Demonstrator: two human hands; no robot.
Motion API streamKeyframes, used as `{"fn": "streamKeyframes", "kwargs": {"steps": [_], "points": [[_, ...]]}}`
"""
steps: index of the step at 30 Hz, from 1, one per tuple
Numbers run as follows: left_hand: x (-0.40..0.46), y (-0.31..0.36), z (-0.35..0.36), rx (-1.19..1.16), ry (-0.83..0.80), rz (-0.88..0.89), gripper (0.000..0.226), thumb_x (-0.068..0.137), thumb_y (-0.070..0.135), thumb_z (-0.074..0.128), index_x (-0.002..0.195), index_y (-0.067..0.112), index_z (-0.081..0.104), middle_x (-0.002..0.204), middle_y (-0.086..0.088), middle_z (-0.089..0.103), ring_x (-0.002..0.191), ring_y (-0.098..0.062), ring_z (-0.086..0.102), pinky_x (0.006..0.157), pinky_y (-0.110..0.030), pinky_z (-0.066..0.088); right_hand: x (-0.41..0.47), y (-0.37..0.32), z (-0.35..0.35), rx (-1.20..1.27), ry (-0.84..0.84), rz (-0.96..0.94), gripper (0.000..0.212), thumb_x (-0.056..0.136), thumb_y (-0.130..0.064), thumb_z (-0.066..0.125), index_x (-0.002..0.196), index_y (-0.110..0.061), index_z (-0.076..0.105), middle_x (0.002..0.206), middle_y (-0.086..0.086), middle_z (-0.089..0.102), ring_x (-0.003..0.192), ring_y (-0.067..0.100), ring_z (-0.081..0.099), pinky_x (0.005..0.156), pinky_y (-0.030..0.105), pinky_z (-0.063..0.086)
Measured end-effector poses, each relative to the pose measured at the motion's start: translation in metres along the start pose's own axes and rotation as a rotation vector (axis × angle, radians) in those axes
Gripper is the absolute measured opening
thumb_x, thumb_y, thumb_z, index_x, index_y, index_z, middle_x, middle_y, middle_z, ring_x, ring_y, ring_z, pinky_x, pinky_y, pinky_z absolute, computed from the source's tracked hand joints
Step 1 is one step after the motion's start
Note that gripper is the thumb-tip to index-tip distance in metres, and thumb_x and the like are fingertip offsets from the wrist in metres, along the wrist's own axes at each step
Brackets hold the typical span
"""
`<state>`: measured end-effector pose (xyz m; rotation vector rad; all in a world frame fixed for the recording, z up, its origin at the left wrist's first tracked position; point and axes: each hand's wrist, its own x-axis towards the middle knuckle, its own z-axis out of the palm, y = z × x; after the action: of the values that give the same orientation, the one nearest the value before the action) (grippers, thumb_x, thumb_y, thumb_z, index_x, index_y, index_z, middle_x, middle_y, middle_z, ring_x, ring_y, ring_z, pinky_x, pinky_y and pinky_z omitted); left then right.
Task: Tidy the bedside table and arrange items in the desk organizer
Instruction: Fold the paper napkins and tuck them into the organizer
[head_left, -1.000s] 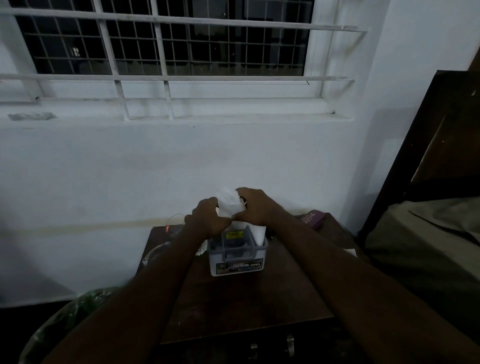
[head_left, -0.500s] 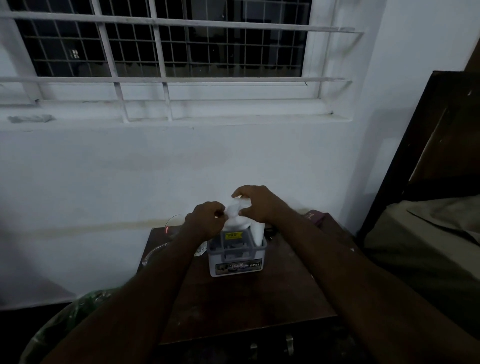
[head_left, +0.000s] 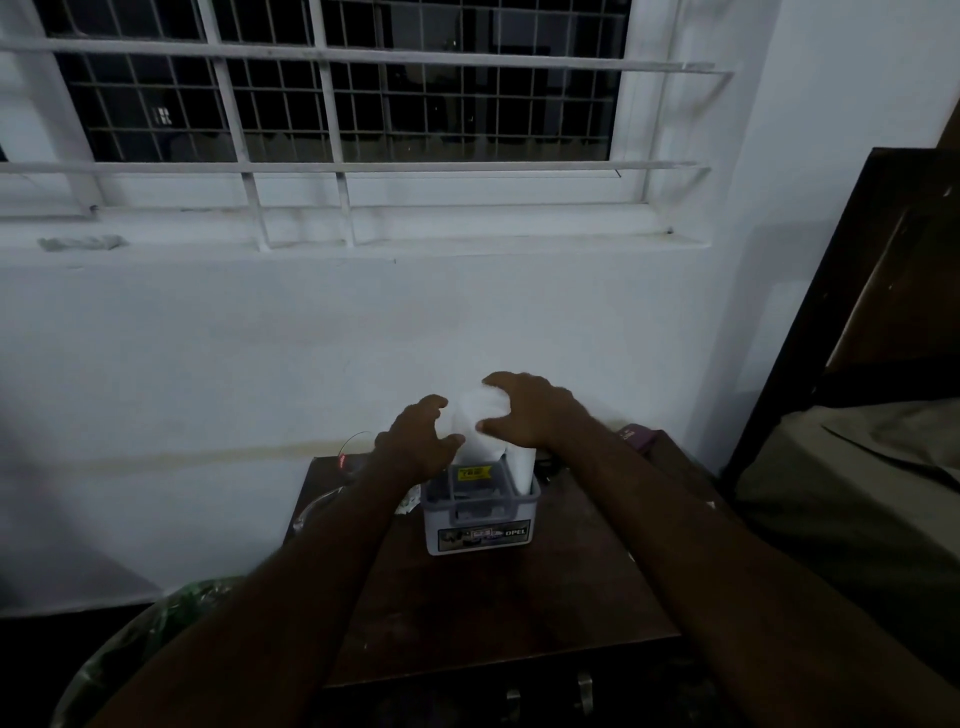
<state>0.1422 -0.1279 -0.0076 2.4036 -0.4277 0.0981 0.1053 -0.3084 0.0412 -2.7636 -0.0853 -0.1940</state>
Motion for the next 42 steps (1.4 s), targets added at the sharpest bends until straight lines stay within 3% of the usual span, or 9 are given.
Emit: {"fn": "streamKeyframes", "kwargs": {"steps": [3,8,17,24,27,31,34,39,42], "points": [[0.000,0.000,0.001,-0.029,-0.096,-0.028,0.075,0.079,0.036,0.077,0.140,0.015,0.040,0.126,-0.008,0.060,0.114,-0.027,0.058,0.099,-0.045,0.047,-0.001,-0.002,0.002,-0.066,-0.187,0.033,0.077,0.080,-0.033,0.070,0.146,-0.022,0.031,0.148,0.006,0.044,0.135,0.030,0.041,0.110,0.054,0.032],[-0.003,0.002,0.006,-0.049,0.058,-0.002,0.048,0.079,0.031,0.076,0.120,0.019,0.056,0.090,0.002,0.067,0.098,-0.027,0.065,0.089,-0.042,0.051,-0.006,-0.005,0.000,0.023,0.006,-0.107,0.040,0.087,-0.012,0.057,0.124,-0.025,0.051,0.122,0.001,0.063,0.116,0.023,0.056,0.102,0.049,0.039],[-0.009,0.001,0.008,0.007,0.122,-0.023,0.050,0.076,0.029,0.076,0.116,0.022,0.048,0.082,0.009,0.069,0.091,-0.021,0.067,0.087,-0.038,0.047,-0.005,-0.005,0.012,-0.096,0.062,-0.127,0.036,0.088,-0.023,0.060,0.123,-0.023,0.056,0.125,0.000,0.063,0.119,0.023,0.055,0.102,0.043,0.039],[-0.011,-0.001,0.007,-0.013,0.066,-0.046,0.070,0.071,0.029,0.069,0.133,0.017,0.039,0.112,-0.003,0.068,0.106,-0.028,0.063,0.094,-0.049,0.049,-0.003,-0.011,0.023,-0.201,-0.067,-0.122,0.039,0.087,-0.022,0.059,0.126,-0.026,0.053,0.131,-0.001,0.059,0.125,0.023,0.050,0.106,0.051,0.031],[-0.006,-0.005,0.007,0.026,0.068,0.022,0.054,0.077,0.031,0.071,0.126,0.015,0.055,0.123,-0.011,0.062,0.115,-0.031,0.057,0.100,-0.049,0.044,-0.003,-0.008,0.025,-0.181,-0.083,-0.138,0.048,0.086,-0.023,0.063,0.132,-0.026,0.049,0.135,-0.002,0.057,0.127,0.022,0.049,0.108,0.053,0.029],[-0.006,-0.007,0.007,0.071,0.067,-0.032,0.050,0.079,0.030,0.054,0.125,0.011,0.059,0.137,-0.012,0.053,0.125,-0.030,0.050,0.109,-0.043,0.036,-0.007,0.007,0.009,0.237,0.038,-0.165,0.058,0.081,-0.025,0.075,0.133,-0.017,0.053,0.126,0.006,0.063,0.113,0.018,0.058,0.100,0.035,0.044],[-0.010,0.011,0.006,0.042,0.181,-0.085,0.056,0.078,0.016,0.056,0.134,0.020,0.048,0.146,-0.005,0.044,0.127,-0.029,0.048,0.107,-0.044,0.033,-0.015,0.034,-0.015,0.608,0.233,-0.081,0.037,0.084,-0.023,0.074,0.119,-0.016,0.063,0.110,0.002,0.067,0.099,0.010,0.061,0.089,0.021,0.047],[-0.036,0.072,0.023,0.062,0.583,0.349,0.036,0.078,0.019,0.059,0.114,0.024,0.060,0.122,0.000,0.059,0.113,-0.022,0.052,0.091,-0.039,0.038,-0.051,0.128,-0.033,0.512,0.431,0.199,0.011,0.086,-0.014,0.067,0.094,-0.022,0.070,0.096,-0.007,0.069,0.087,0.001,0.063,0.074,0.013,0.045],[-0.048,0.106,0.066,0.171,0.252,0.699,0.024,0.085,0.024,0.053,0.106,0.022,0.066,0.109,-0.001,0.065,0.100,-0.024,0.058,0.084,-0.040,0.045,-0.082,0.188,-0.021,0.161,0.160,0.318,0.017,0.089,-0.006,0.061,0.103,-0.004,0.070,0.114,0.013,0.068,0.108,0.026,0.062,0.091,0.030,0.045]]}}
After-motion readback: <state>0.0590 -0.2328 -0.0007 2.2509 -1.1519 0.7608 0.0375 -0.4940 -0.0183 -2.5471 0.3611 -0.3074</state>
